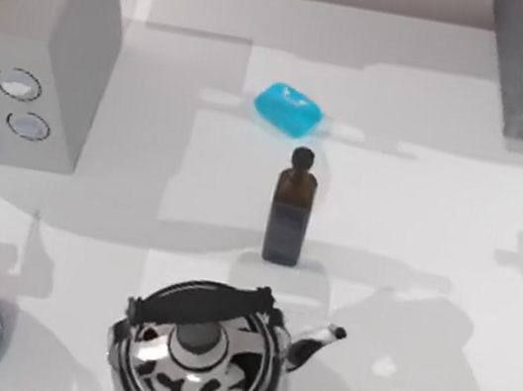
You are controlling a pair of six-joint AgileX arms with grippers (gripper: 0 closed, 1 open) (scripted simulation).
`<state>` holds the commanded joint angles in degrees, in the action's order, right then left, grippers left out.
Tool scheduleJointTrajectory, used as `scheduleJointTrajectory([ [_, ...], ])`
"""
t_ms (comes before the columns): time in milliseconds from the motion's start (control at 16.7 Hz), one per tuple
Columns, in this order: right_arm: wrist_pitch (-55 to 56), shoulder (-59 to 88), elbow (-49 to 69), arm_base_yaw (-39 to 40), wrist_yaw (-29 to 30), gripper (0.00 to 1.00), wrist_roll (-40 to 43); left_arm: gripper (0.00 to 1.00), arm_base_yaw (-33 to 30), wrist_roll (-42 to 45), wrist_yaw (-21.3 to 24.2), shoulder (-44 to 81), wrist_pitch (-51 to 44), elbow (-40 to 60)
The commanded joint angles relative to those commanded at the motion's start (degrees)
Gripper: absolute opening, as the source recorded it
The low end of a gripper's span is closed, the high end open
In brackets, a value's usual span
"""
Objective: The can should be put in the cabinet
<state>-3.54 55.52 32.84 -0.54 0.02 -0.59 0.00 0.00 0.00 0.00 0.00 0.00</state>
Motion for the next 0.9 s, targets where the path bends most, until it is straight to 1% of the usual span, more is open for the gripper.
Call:
scheduleJointTrajectory([
  [360,1.8,-32.8,-16.9,0.3,0.0,0.0,0.3,1.0,0.0,0.0,0.0,0.0,0.0,0.0],
  [540,2.7,-45.9,-25.1,0.4,0.0,0.0,0.5,1.0,0.0,0.0,0.0,0.0,0.0,0.0],
  [720,3.3,-53.5,-31.0,0.5,0.0,0.0,0.6,1.0,0.0,0.0,0.0,0.0,0.0,0.0],
  [900,3.5,-55.5,-32.8,0.5,0.0,0.0,0.6,1.0,0.0,0.0,0.0,0.0,0.0,0.0],
])
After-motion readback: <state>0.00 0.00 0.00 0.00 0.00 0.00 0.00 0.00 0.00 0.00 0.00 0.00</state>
